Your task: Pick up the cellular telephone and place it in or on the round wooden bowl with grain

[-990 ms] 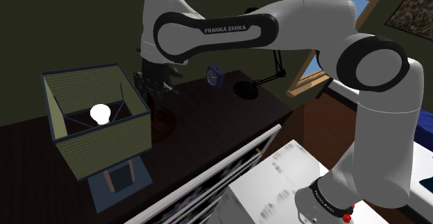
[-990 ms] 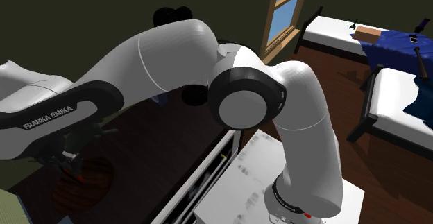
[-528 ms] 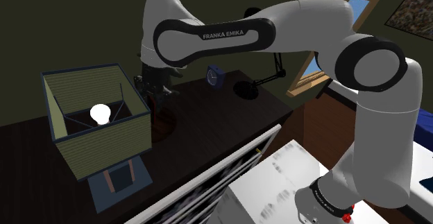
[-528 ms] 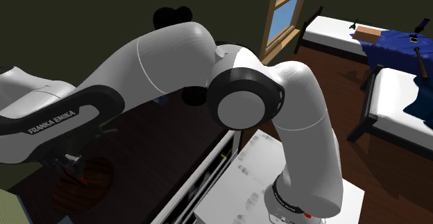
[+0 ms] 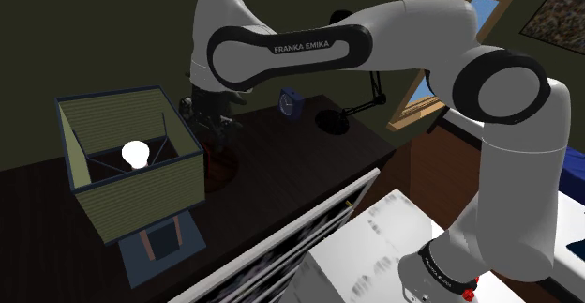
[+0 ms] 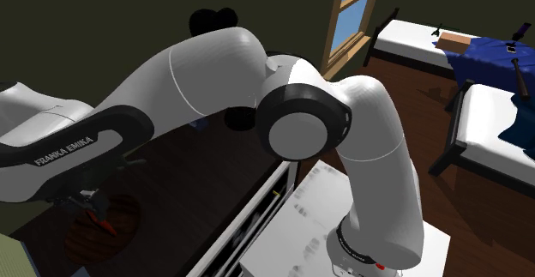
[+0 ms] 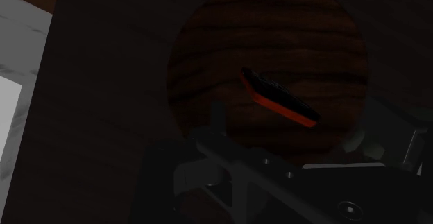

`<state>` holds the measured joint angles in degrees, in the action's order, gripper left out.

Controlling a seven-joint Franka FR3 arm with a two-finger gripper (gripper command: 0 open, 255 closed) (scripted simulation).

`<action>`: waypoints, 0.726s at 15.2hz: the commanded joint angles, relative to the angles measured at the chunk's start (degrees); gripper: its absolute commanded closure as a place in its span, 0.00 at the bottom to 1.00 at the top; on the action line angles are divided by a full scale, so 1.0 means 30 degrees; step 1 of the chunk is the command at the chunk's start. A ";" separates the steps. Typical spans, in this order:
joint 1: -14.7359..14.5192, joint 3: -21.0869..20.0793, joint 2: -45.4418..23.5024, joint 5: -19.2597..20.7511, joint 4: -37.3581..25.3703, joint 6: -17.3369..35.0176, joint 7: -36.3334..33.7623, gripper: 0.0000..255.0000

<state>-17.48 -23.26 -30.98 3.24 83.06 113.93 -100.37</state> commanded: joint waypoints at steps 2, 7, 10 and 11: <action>0.0093 -0.0057 0.0342 -0.0123 -0.0770 -0.1101 0.0074 0.00; 0.0146 -0.0093 0.0561 -0.0204 -0.1590 -0.2131 0.0125 0.00; 0.0146 -0.0093 0.0560 -0.0203 -0.1591 -0.2131 0.0125 0.00; 0.0146 -0.0093 0.0560 -0.0203 -0.1591 -0.2131 0.0125 0.00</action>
<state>-17.04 -23.54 -29.30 2.63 78.28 107.55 -100.00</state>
